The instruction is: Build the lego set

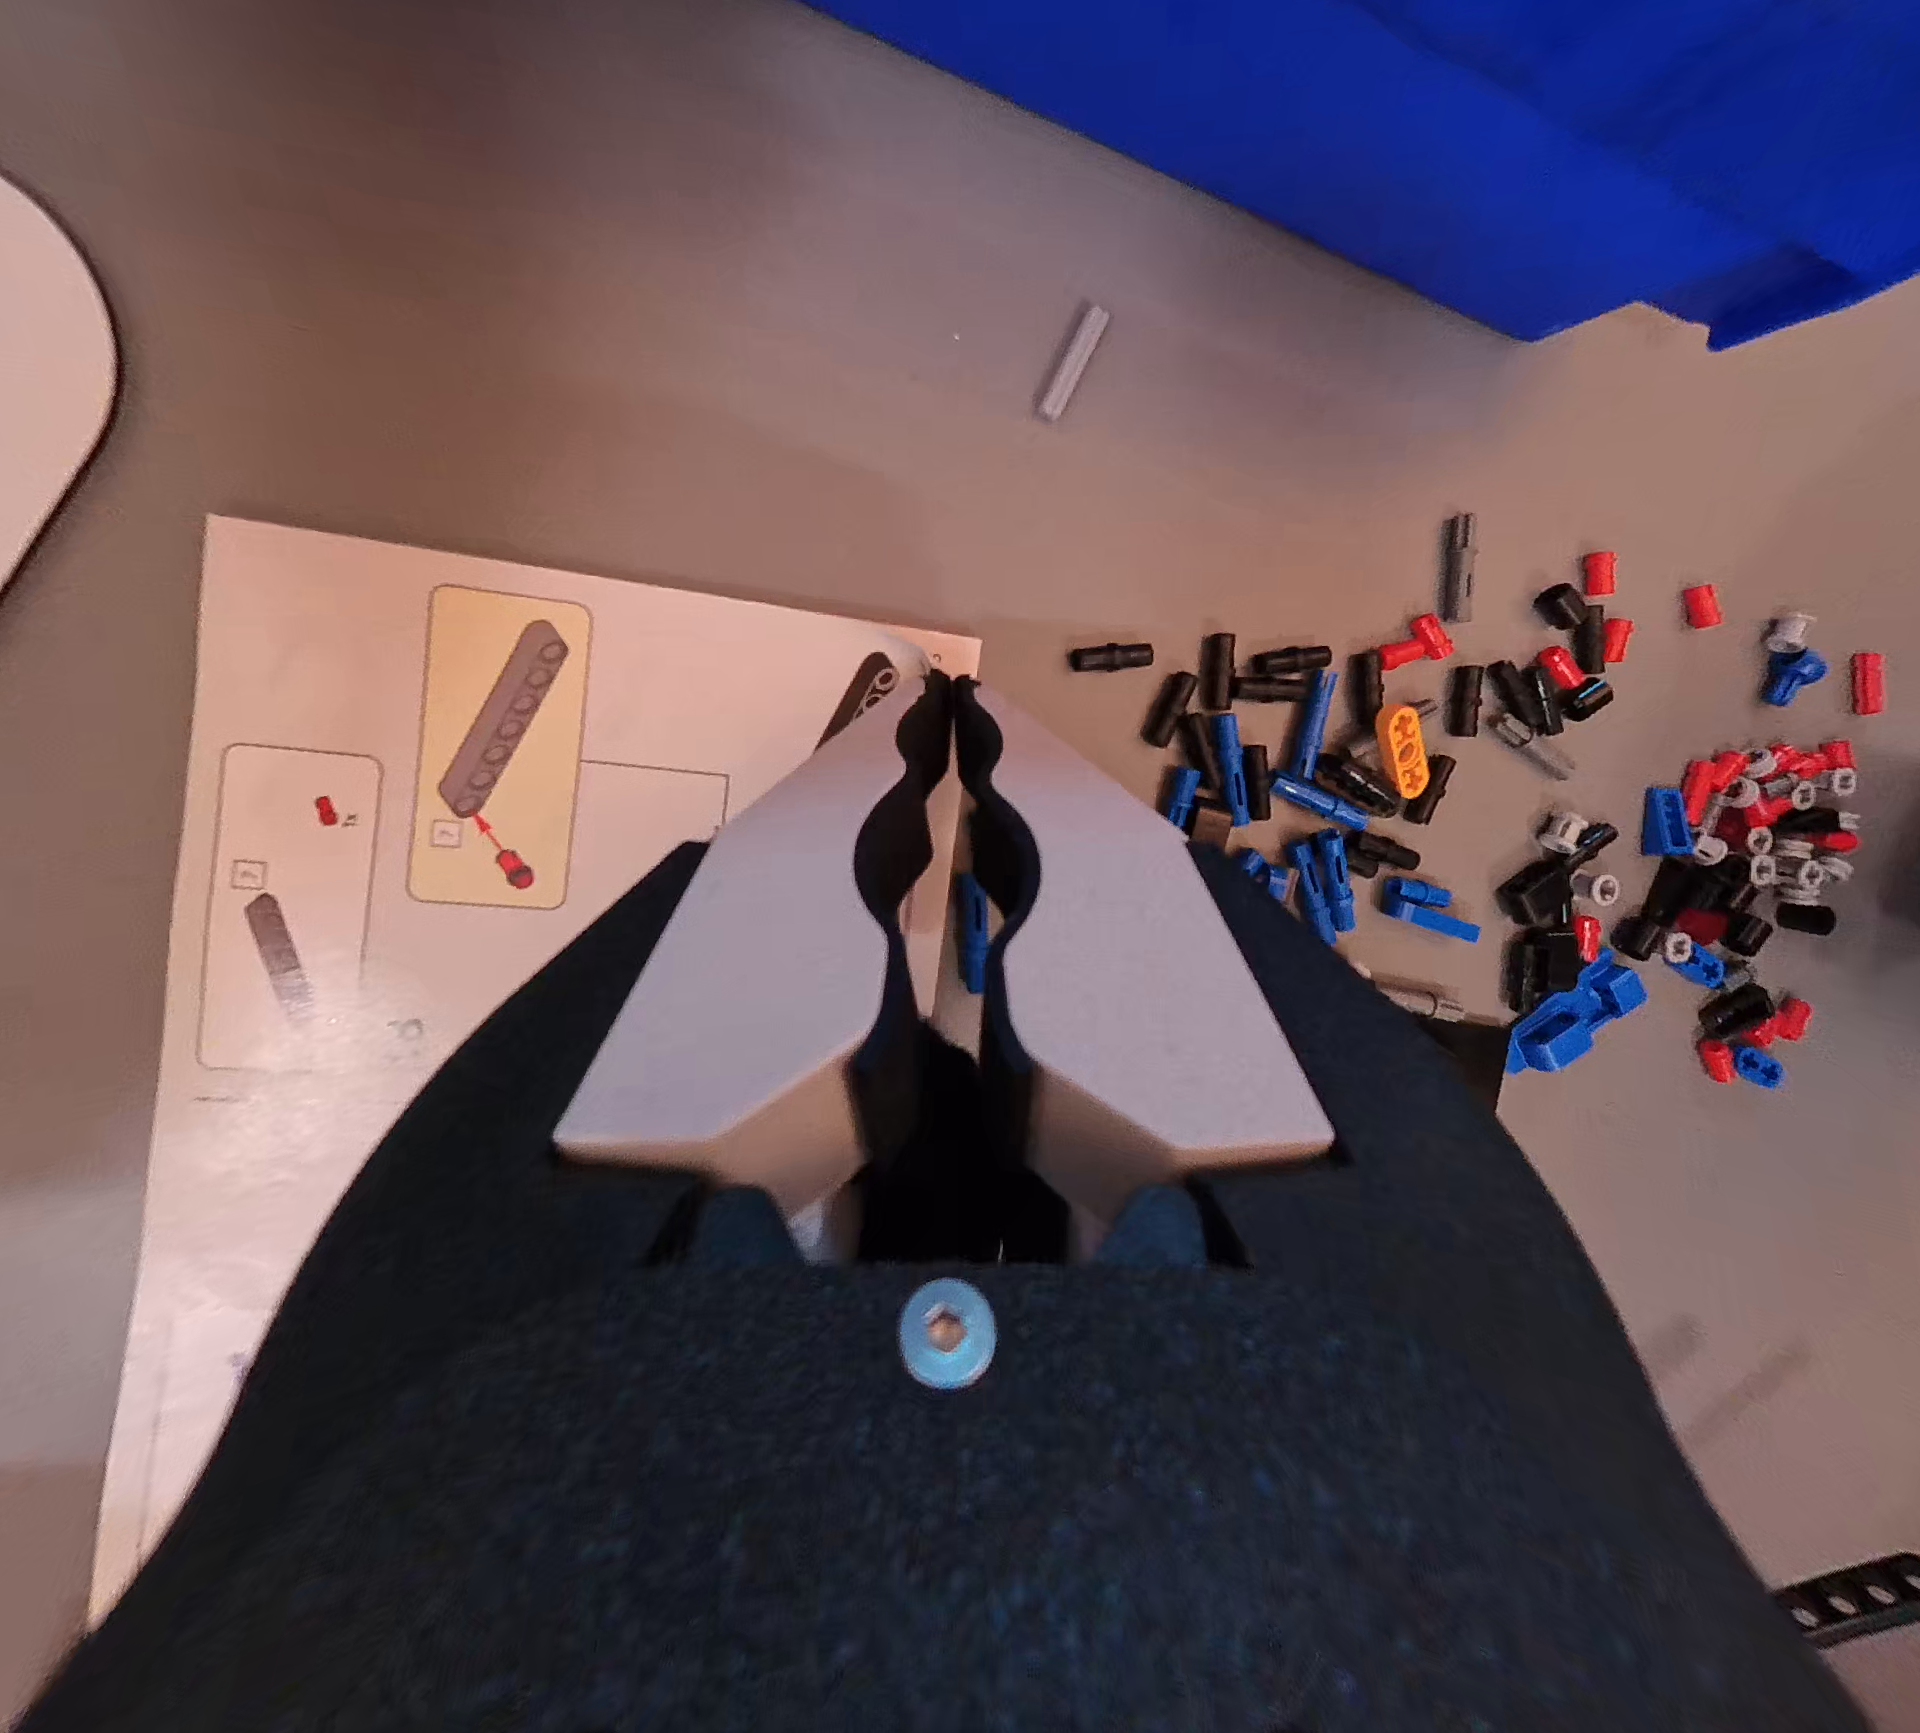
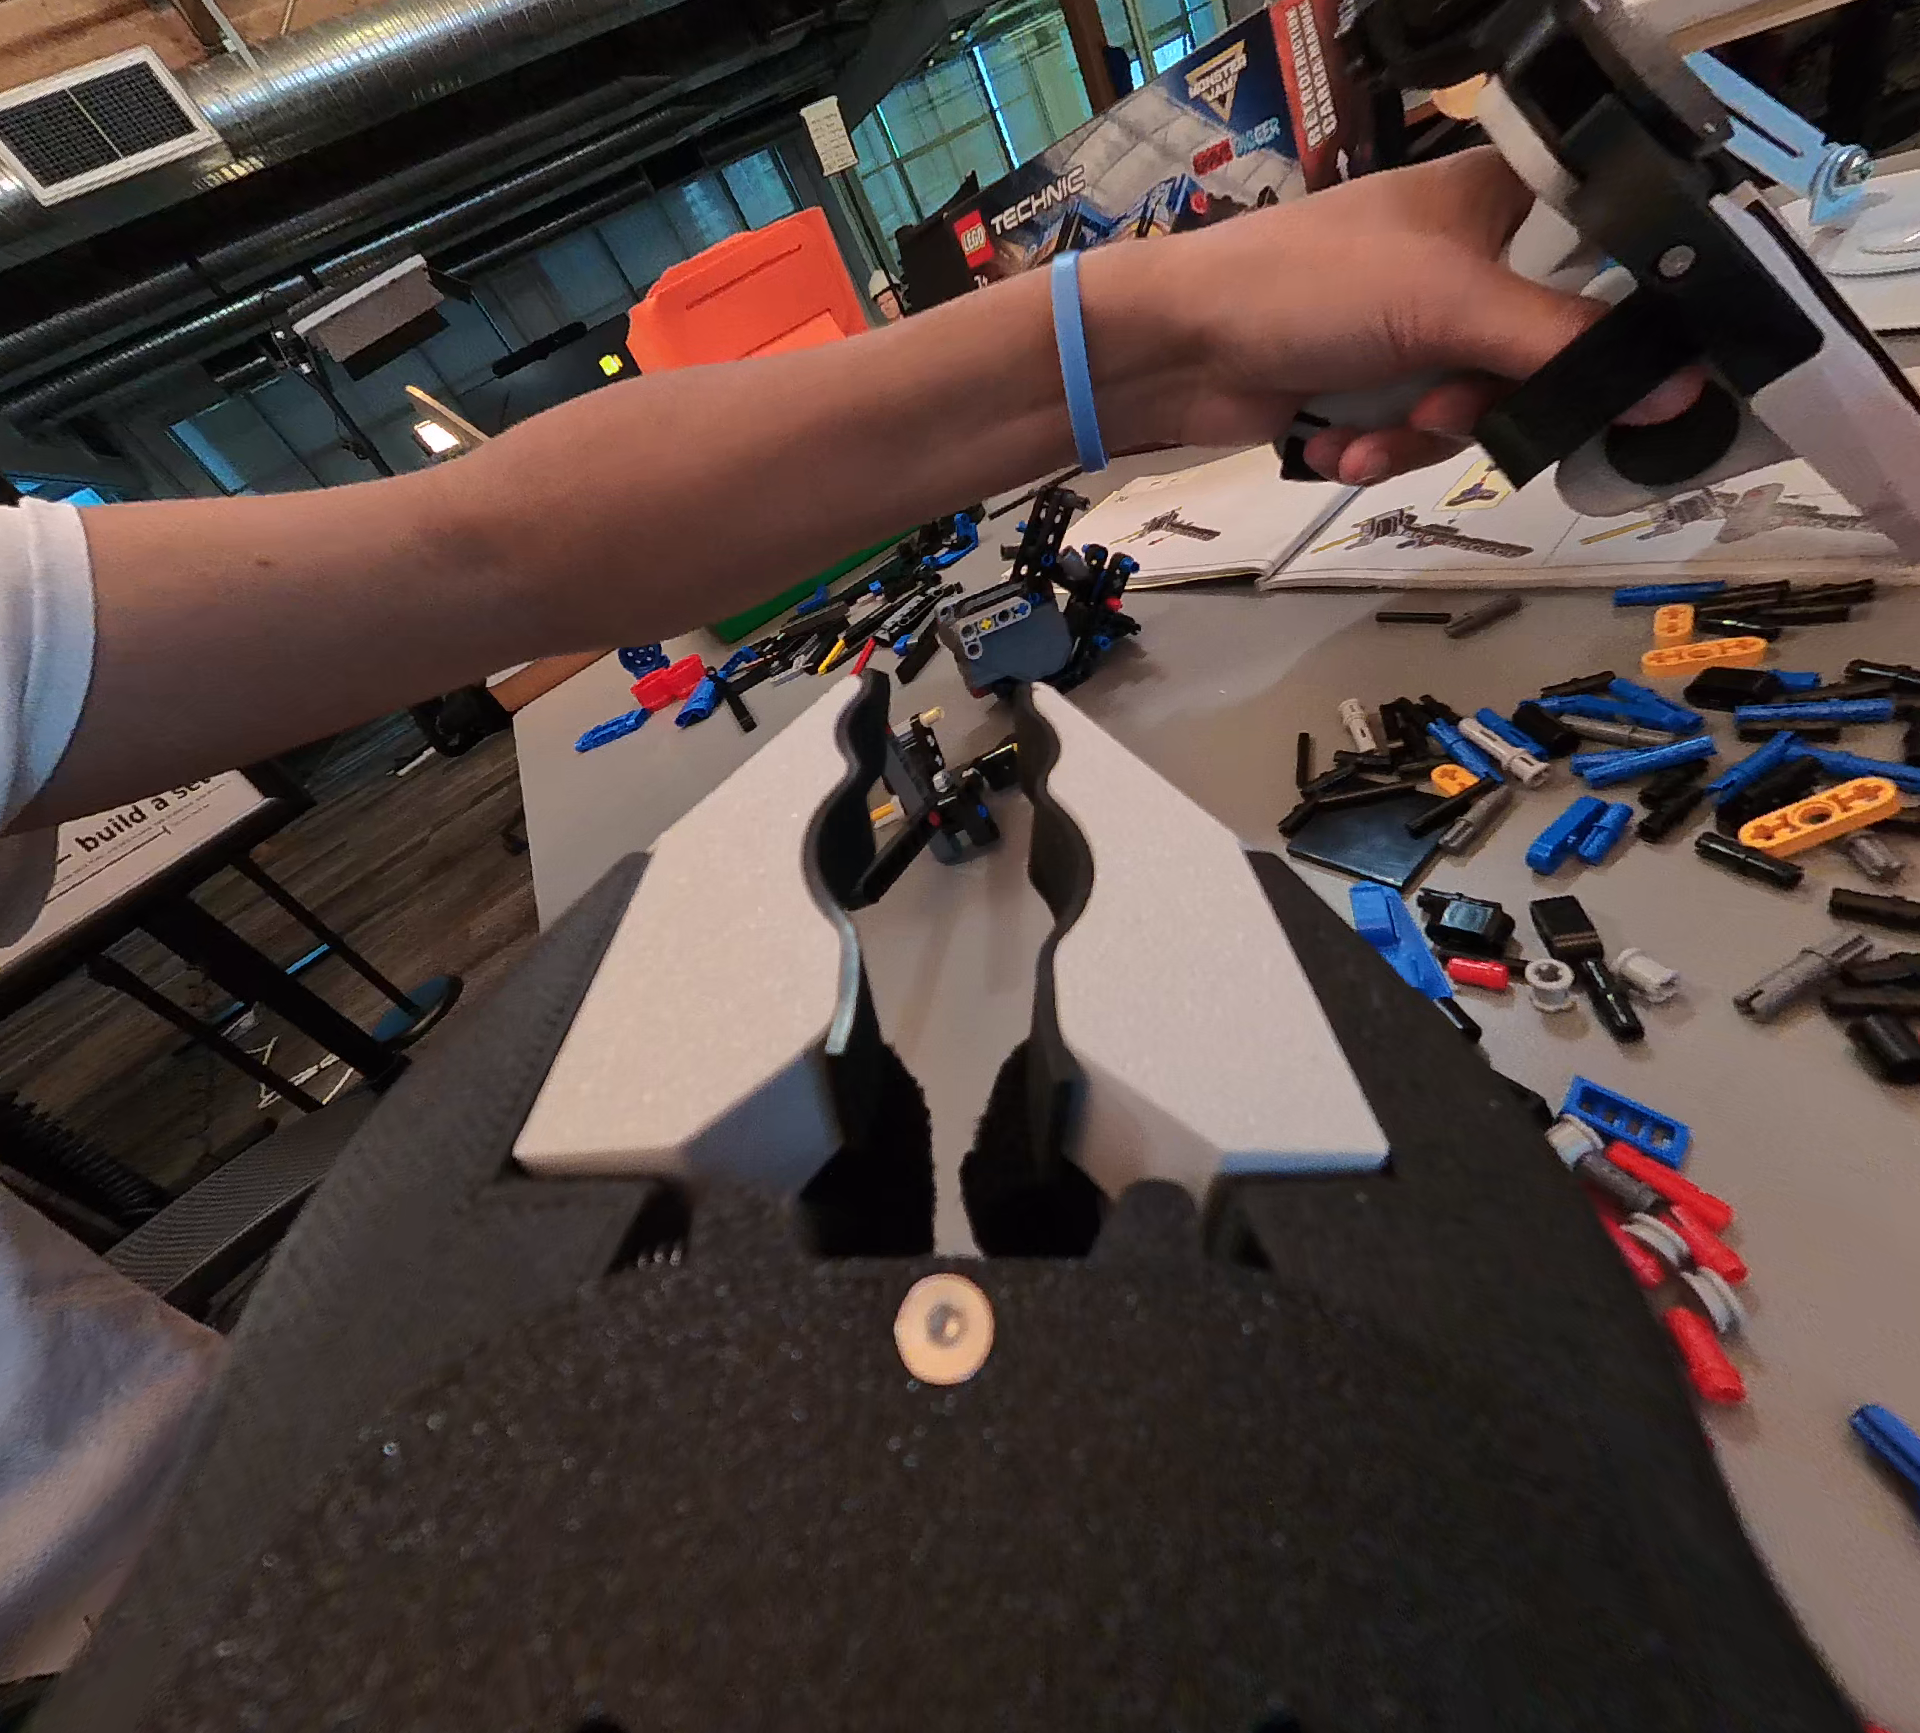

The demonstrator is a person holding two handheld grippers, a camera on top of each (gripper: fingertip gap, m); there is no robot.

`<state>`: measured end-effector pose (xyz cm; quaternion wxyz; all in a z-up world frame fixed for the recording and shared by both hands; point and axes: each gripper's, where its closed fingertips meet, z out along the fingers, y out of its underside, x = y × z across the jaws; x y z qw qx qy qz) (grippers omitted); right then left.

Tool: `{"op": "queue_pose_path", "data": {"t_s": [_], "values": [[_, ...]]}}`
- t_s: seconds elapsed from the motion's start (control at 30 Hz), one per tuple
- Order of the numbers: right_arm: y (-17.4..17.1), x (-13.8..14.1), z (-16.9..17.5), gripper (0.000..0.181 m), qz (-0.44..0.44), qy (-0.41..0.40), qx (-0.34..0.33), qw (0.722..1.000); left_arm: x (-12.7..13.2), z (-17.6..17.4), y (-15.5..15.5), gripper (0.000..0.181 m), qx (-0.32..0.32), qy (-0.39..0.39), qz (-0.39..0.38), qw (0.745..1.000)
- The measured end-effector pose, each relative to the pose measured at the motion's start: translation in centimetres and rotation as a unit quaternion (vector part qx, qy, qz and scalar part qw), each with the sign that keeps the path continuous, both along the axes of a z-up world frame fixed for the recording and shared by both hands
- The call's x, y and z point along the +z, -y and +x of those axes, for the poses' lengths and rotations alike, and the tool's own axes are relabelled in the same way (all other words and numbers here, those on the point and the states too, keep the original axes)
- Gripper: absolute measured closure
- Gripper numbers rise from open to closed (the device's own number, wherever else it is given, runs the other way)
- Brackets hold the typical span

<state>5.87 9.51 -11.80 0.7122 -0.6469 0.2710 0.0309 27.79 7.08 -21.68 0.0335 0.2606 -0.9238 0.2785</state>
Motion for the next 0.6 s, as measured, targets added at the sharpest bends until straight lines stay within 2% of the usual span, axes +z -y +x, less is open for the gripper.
{"op": "queue_pose_path", "data": {"t_s": [0.13, 0.33, 0.47, 0.6], "values": [[0.0, 0.0, 0.0, 0.158, 0.002, -0.001, 0.001, 1.0, 0.3, -0.2, 0.1, 0.181, 0.002, -0.003, -0.007, 1.0], [0.1, 0.1, 0.0, 0.158, 0.004, -0.002, 0.001, 1.0, 2.3, -0.7, -0.4, 0.181, 0.009, -0.015, -0.044, 0.999], [0.1, 0.0, 0.0, 0.158, 0.005, -0.003, 0.0, 1.0, 4.3, -1.2, -2.1, 0.181, 0.016, -0.009, -0.065, 0.998], [0.0, 0.0, 0.0, 0.158, 0.003, -0.003, 0.001, 1.0, 6.5, -2.0, -5.3, 0.181, 0.034, -0.001, -0.087, 0.996]]}}
